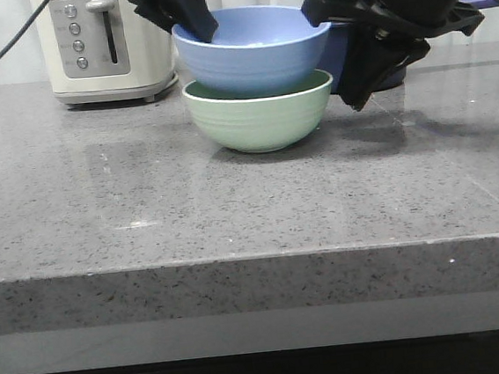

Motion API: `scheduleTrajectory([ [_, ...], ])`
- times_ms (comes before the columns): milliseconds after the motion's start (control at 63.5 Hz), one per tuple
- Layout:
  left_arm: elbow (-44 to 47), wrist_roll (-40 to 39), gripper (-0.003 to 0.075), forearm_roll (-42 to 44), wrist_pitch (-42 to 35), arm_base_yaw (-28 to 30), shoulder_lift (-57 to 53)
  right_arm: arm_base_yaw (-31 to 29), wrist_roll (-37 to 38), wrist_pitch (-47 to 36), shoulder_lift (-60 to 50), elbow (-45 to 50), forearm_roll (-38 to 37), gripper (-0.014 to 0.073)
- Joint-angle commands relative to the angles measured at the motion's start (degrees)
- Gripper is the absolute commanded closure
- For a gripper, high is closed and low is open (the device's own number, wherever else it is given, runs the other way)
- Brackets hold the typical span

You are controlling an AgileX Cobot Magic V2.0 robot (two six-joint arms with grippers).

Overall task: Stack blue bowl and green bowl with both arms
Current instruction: 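Carry the blue bowl over the green bowl and lower it inside, then open the left gripper and withdraw both grippers upward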

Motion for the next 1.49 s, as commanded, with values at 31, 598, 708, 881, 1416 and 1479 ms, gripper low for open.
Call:
scheduleTrajectory([
  [31,-2.1,0.0,0.074,-0.9,-2.4,-0.4,-2.6,-0.2,-0.7,-2.3,-2.4,-1.2,0.9,0.0657],
  [598,-2.1,0.0,0.0612,-3.3,-2.0,-0.5,-2.6,-0.2,-0.7,-2.3,-2.4,-1.2,0.9,0.0657],
  [708,-2.1,0.0,0.0492,-3.3,-1.9,-0.5,-2.6,-0.2,-0.7,-2.3,-2.4,-1.2,0.9,0.0657],
  [881,-2.1,0.0,0.0412,-3.3,-2.9,-0.5,-2.6,-0.2,-0.7,-2.3,-2.4,-1.2,0.9,0.0657],
  [1416,4.1,-0.7,0.0426,3.7,1.3,-0.5,-17.6,-0.2,-0.7,-2.3,-2.4,-1.2,0.9,0.0657],
  [1479,8.5,-0.7,0.0426,4.1,1.0,-0.5,-21.5,-0.2,-0.7,-2.3,-2.4,-1.2,0.9,0.0657],
])
